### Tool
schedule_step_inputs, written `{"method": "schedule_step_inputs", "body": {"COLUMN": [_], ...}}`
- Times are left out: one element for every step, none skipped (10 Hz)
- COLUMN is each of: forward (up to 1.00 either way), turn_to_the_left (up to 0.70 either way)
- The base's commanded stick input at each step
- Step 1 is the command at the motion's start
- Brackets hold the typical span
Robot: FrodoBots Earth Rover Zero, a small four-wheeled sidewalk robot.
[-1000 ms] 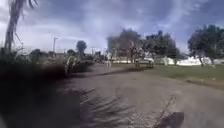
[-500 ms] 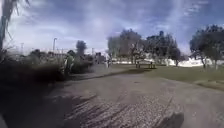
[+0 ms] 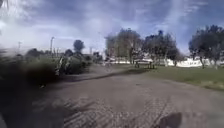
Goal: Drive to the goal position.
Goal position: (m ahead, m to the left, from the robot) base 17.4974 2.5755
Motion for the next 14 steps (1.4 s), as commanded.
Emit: {"method": "schedule_step_inputs", "body": {"forward": [0.7,0.7,0.7,0.7,0.7,0.7,0.7,0.7,0.69,0.69,0.69,0.69,0.69,0.69], "turn_to_the_left": [0.0,0.0,0.0,0.0,-0.03,-0.04,-0.05,-0.05,-0.06,-0.05,-0.02,0.0,0.0,0.0]}}
